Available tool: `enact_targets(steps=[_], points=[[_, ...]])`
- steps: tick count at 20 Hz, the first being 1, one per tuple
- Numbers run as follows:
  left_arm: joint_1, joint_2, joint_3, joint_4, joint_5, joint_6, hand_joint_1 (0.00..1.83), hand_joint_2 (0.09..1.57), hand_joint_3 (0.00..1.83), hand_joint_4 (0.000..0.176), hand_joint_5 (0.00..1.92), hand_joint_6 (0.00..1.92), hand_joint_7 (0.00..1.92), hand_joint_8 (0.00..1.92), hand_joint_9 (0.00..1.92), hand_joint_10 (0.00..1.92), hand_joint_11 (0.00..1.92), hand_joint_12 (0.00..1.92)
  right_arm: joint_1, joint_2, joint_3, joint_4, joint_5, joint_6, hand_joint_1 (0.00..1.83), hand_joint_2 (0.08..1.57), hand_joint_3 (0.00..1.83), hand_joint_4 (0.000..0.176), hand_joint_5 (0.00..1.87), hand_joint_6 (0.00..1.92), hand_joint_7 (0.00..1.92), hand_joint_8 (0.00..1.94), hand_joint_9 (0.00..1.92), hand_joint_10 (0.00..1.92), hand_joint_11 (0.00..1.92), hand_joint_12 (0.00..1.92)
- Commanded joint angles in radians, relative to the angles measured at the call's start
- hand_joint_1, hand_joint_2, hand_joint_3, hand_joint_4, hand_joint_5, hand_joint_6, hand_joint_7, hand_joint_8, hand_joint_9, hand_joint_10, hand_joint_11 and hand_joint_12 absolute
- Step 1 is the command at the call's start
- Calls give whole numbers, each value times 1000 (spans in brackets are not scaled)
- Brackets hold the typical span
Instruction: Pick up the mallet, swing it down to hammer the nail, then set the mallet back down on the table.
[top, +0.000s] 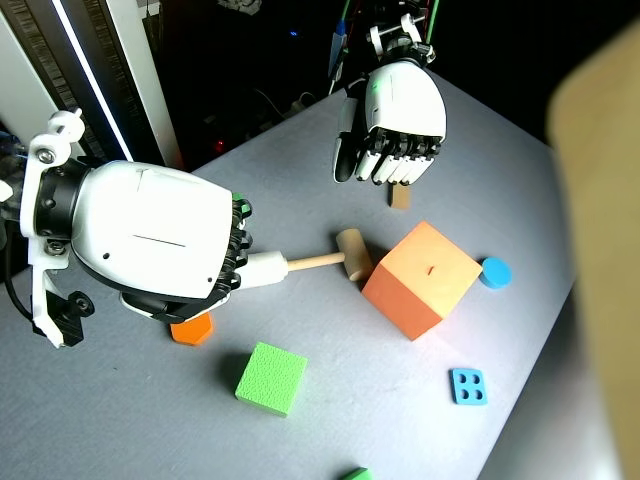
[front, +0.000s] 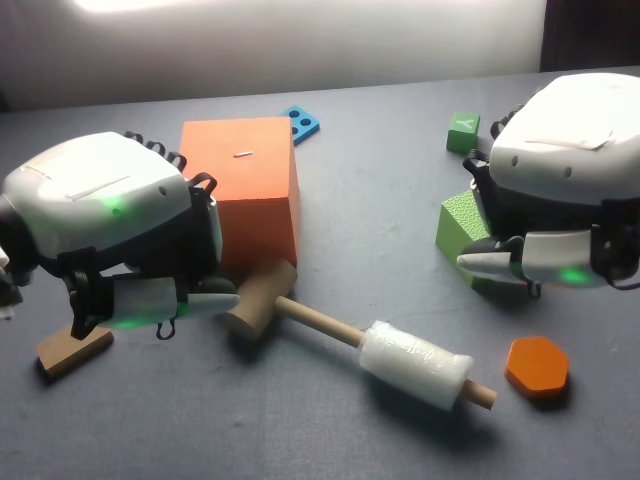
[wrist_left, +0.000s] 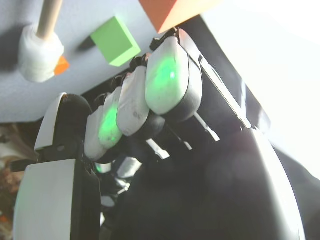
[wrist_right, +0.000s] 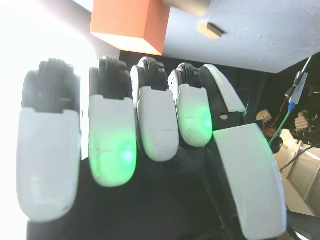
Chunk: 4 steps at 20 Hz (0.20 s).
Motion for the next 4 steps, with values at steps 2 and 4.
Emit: enact_targets(steps=[2,4], points=[[-16,2,7,-17,-121,-6,1161,1343,3,141,1483,1921,1518,1921,1524,1921,1498,1921,3,7,-2,-14,-109,-7,947,1423,0,176,1525,1921,1700,1941,1782,1921,1877,1921],[-15,2,9,-17,-126,-7,1184,1339,0,139,1462,1921,1491,1921,1496,1921,1488,1921,-4,9,-2,-14,-159,-9,923,1431,0,176,1533,1921,1704,1941,1783,1921,1878,1921]])
